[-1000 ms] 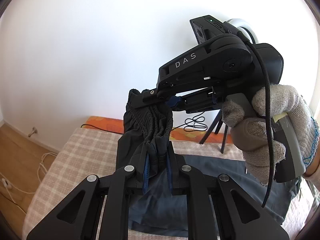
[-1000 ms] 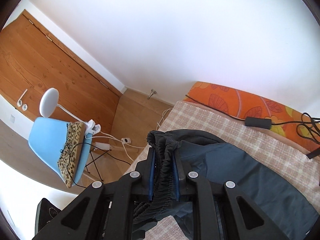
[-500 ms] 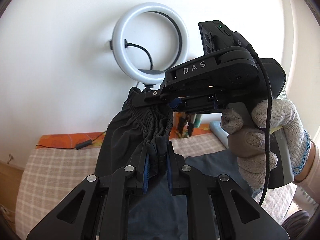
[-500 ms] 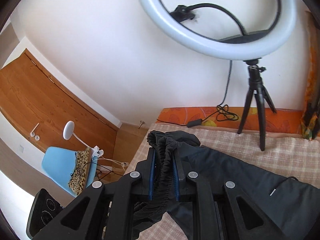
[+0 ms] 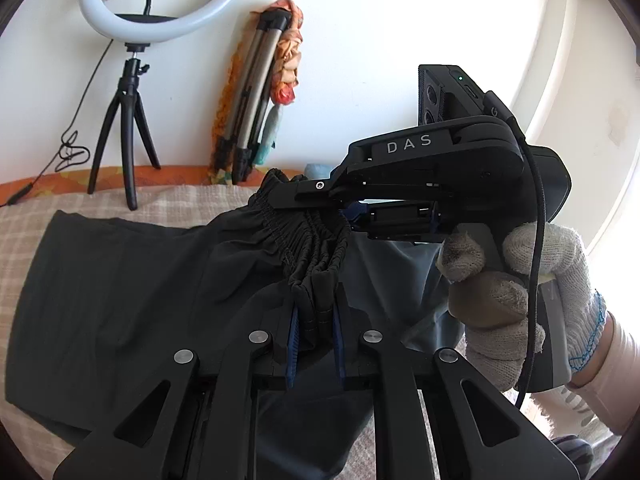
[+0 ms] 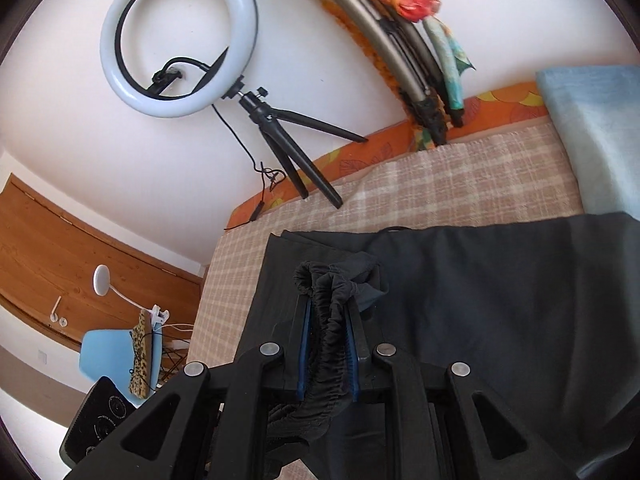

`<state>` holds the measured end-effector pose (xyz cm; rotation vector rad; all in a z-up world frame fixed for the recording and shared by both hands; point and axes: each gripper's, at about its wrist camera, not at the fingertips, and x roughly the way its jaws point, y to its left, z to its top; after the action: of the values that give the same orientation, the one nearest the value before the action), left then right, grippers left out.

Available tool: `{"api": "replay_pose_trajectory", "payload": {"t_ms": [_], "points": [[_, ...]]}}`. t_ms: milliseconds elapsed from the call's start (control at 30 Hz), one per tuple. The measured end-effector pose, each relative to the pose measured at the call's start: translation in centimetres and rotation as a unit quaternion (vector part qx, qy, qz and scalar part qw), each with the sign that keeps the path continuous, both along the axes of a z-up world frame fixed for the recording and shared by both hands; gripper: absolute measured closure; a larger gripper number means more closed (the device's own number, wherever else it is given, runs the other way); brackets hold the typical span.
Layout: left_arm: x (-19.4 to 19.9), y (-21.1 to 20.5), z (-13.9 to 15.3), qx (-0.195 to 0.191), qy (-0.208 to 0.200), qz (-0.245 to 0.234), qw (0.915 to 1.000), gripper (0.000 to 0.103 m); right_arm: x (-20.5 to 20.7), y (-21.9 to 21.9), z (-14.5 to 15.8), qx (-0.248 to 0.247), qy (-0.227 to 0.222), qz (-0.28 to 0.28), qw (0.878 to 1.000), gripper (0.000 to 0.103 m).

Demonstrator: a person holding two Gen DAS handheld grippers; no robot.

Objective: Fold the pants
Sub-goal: 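Lift the waistband with both grippers and carry it over onto the cuffs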

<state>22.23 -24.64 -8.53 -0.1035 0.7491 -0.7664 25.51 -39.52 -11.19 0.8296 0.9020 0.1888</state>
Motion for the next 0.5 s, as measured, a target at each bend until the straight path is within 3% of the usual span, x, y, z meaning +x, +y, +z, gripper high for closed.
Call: {"api": "replay_pose_trajectory", "payload": {"t_ms": [133, 267, 500], "points": [[-0.2, -3.0, -2.2, 0.039, 0.002, -0.012, 0.9992, 0.090, -1.6, -1.6, -2.8, -0.007, 0.027, -0.005, 1.000, 0.083], [-0.2, -4.5, -4.1, 0.066, 0.006, -0.014, 0.9977, 0.090, -2.6, -2.9, -4.4, -0.019, 0.055, -0.014, 0.998, 0.055], [-1.2, -5.3, -5.3, 0.085, -0.002, -0.016, 0.9963, 0.090, -3.5, -3.4, -6.7, 0.028, 0.091, -0.004, 0.995, 0.055]]}}
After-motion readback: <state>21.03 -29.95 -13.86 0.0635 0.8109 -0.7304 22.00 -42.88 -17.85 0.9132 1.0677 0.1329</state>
